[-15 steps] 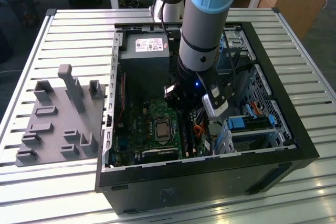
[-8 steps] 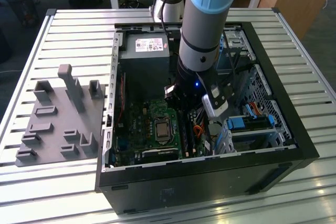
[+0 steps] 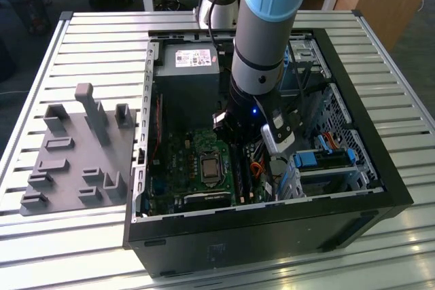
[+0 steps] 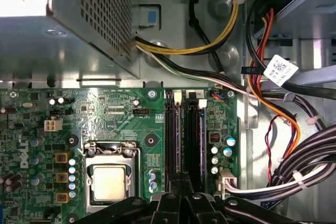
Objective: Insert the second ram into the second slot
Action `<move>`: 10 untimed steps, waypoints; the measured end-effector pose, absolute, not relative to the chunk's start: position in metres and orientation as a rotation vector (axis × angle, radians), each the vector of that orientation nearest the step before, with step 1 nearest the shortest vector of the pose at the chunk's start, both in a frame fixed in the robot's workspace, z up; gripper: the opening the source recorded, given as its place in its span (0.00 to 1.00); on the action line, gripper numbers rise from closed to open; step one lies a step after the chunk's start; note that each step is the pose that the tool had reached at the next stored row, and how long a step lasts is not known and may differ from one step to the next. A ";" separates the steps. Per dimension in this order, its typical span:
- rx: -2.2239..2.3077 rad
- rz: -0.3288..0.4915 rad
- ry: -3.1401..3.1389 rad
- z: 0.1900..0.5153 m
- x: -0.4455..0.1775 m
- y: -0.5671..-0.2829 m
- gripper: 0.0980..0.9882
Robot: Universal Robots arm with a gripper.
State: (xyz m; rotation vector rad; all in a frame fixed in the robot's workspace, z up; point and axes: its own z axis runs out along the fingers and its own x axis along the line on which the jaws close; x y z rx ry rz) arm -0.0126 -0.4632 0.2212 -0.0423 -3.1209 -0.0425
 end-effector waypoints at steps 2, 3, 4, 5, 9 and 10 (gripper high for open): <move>-0.042 -0.043 -3.121 0.221 -0.013 -0.463 0.01; -0.042 -0.043 -3.121 0.221 -0.013 -0.463 0.01; -0.042 -0.043 -3.121 0.221 -0.013 -0.463 0.01; -0.042 -0.043 -3.121 0.220 -0.013 -0.463 0.01; -0.042 -0.042 -3.121 0.218 -0.013 -0.463 0.01; -0.042 -0.043 -3.121 0.218 -0.013 -0.463 0.01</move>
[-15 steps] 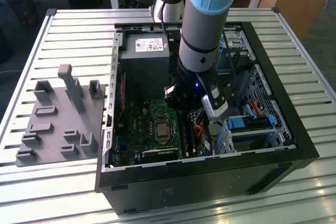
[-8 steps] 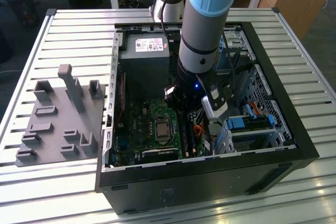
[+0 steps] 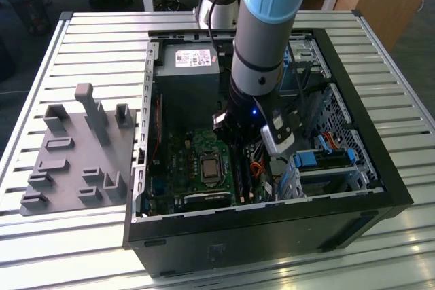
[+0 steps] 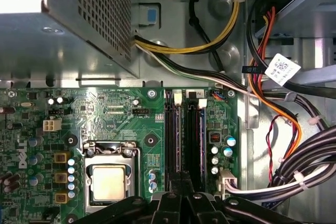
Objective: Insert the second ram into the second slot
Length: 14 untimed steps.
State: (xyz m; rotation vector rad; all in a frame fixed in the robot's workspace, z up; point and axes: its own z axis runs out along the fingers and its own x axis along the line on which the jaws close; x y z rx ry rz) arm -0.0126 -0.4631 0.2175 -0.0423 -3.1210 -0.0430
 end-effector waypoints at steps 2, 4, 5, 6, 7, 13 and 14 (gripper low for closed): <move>-0.042 -0.042 -3.121 0.216 -0.013 -0.463 0.01; -0.042 -0.041 -3.121 0.214 -0.013 -0.463 0.01; -0.042 -0.039 -3.120 0.214 -0.013 -0.463 0.01; -0.042 -0.039 -3.120 0.214 -0.013 -0.463 0.01; -0.042 -0.039 -3.120 0.214 -0.013 -0.463 0.01; -0.042 -0.046 -3.122 0.221 -0.013 -0.463 0.01; -0.042 -0.043 -3.121 0.223 -0.013 -0.463 0.01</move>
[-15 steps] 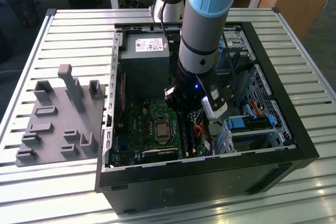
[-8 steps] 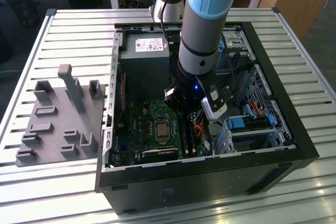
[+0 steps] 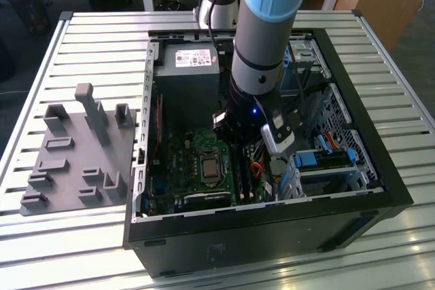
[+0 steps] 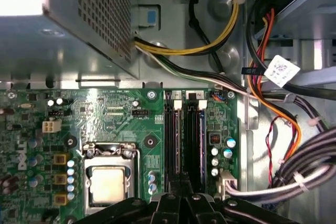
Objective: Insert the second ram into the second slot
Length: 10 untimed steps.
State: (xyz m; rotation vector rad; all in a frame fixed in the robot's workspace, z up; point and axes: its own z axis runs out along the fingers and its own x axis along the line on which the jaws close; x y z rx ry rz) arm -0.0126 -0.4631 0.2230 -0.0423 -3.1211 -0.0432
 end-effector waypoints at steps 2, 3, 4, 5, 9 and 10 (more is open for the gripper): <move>-0.042 -0.043 -3.121 0.226 -0.013 -0.463 0.01; -0.042 -0.043 -3.121 0.227 -0.013 -0.463 0.01; -0.042 -0.043 -3.121 0.228 -0.013 -0.463 0.01; -0.042 -0.043 -3.121 0.229 -0.013 -0.463 0.01; -0.042 -0.043 -3.121 0.230 -0.014 -0.463 0.01; -0.042 -0.043 -3.121 0.231 -0.014 -0.463 0.01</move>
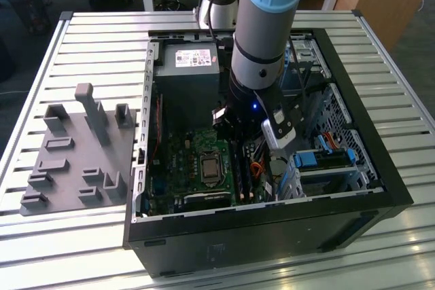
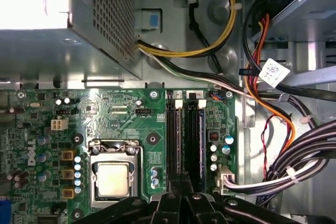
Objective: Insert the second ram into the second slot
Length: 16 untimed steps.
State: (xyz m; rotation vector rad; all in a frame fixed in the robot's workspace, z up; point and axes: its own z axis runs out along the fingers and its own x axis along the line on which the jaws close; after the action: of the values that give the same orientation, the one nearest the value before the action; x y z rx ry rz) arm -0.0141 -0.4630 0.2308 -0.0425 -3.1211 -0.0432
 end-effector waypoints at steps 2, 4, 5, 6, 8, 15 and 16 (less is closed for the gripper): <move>-0.042 -0.043 -3.121 0.232 -0.014 -0.463 0.01; -0.042 -0.043 -3.121 0.233 -0.014 -0.463 0.01; -0.042 -0.043 -3.121 0.234 -0.014 -0.463 0.01; -0.042 -0.043 -3.121 0.235 -0.014 -0.463 0.01; -0.042 -0.043 -3.121 0.237 -0.014 -0.463 0.01; -0.042 -0.043 -3.121 0.245 -0.014 -0.463 0.01; -0.042 -0.043 -3.121 0.247 -0.014 -0.463 0.01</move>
State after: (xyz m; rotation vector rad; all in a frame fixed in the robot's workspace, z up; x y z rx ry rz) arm -0.0143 -0.4630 0.2468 -0.0423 -3.1211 -0.0429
